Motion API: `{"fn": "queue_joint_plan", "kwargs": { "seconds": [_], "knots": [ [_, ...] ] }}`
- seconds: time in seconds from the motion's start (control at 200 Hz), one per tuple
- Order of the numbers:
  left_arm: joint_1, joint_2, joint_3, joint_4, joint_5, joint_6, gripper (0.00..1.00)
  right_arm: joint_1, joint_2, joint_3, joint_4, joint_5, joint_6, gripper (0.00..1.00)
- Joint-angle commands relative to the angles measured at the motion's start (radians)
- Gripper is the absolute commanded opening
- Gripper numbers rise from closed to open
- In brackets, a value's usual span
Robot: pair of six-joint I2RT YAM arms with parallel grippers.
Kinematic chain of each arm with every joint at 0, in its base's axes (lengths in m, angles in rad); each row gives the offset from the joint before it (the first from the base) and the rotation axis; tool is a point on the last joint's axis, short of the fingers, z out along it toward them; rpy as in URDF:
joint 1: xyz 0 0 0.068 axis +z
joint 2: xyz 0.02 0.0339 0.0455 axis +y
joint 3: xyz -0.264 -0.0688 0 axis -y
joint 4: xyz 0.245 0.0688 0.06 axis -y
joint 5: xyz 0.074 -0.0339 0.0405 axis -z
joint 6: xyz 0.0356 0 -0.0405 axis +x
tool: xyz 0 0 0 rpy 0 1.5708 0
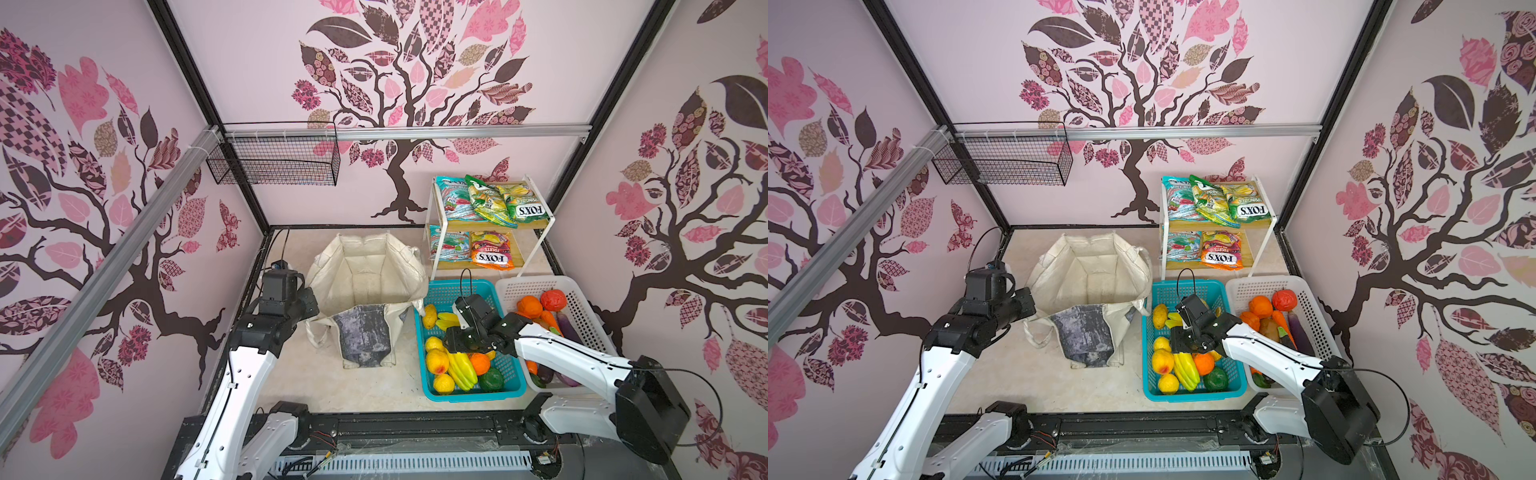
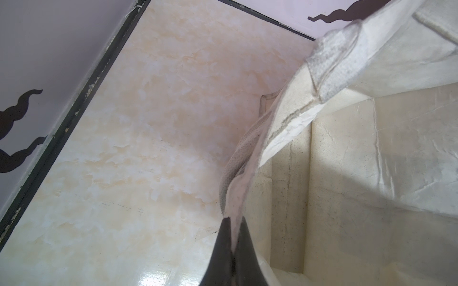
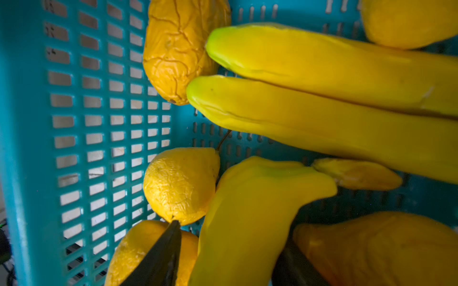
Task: Place the food into the grocery bag and tie it
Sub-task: 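Grasp the yellow bananas in the teal basket with the right gripper and lift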
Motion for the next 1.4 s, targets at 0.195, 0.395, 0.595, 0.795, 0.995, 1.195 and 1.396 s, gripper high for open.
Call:
{"fn": "queue_joint_plan", "kwargs": {
  "seconds": [0.195,0.395,0.595,0.795,0.995,1.195,1.396],
  "knots": [
    [0.003,-0.017,-0.027,0.014,-0.019,0.01,0.0,0.001,-0.014,0.033,-0.023,0.013,0.026,0.36],
    [0.004,-0.02,-0.028,0.013,-0.019,0.01,0.0,0.001,-0.078,0.048,-0.056,0.041,0.034,0.33],
    [0.003,-0.021,-0.027,0.014,-0.019,0.01,0.0,0.002,-0.171,0.071,-0.109,0.096,0.037,0.33],
    [0.003,-0.019,-0.03,0.015,-0.014,0.009,0.0,0.002,-0.284,0.11,-0.13,0.153,-0.001,0.33],
    [0.005,-0.016,-0.029,0.017,-0.009,0.009,0.0,0.002,-0.34,0.22,-0.182,0.254,-0.094,0.34],
    [0.004,-0.014,-0.029,0.016,-0.006,0.009,0.0,0.019,-0.31,0.375,-0.148,0.254,-0.134,0.34],
    [0.003,-0.024,-0.032,0.028,0.014,0.01,0.0,0.191,-0.139,0.613,-0.149,0.382,-0.192,0.34]
  ]
}}
